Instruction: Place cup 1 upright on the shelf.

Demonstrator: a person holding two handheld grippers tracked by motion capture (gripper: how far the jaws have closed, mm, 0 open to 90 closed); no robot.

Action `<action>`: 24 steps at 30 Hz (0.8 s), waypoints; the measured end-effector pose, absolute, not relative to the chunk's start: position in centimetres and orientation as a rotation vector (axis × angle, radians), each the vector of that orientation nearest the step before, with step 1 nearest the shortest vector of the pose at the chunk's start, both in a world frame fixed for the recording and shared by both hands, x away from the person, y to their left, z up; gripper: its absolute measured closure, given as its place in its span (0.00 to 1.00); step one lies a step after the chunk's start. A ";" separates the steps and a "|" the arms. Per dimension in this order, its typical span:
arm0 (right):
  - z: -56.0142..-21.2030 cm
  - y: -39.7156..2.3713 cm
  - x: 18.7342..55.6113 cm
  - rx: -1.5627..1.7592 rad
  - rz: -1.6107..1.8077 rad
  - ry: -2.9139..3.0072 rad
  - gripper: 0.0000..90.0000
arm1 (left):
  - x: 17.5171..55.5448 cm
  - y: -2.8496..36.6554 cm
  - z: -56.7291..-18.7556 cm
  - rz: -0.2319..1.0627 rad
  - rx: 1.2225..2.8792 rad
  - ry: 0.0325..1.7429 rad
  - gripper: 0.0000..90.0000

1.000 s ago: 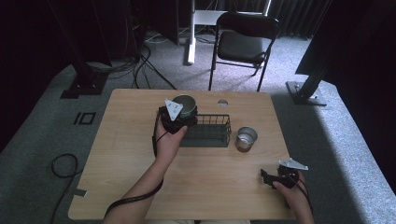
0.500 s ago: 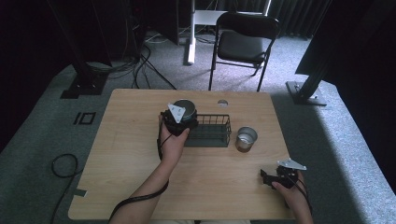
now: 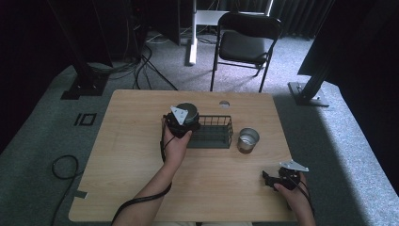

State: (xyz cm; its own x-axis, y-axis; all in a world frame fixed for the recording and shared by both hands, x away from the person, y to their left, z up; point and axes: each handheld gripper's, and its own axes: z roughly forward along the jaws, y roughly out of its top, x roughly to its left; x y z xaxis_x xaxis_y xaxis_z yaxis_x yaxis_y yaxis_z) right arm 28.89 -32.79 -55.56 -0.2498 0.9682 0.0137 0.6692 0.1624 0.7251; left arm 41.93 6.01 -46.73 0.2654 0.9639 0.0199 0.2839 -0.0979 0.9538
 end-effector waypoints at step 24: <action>-55.6 -32.8 28.9 1.547 0.865 1.987 0.13 | 41.9 5.6 -47.8 0.882 1.665 1.164 0.11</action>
State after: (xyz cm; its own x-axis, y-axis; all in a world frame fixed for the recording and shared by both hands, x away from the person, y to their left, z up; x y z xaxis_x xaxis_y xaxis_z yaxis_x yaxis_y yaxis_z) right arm 28.89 -32.78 -55.56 -0.2504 0.9681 0.0125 0.6689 0.1636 0.7251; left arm 41.91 5.57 -47.82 0.3041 0.9509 0.0585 0.3140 -0.1580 0.9362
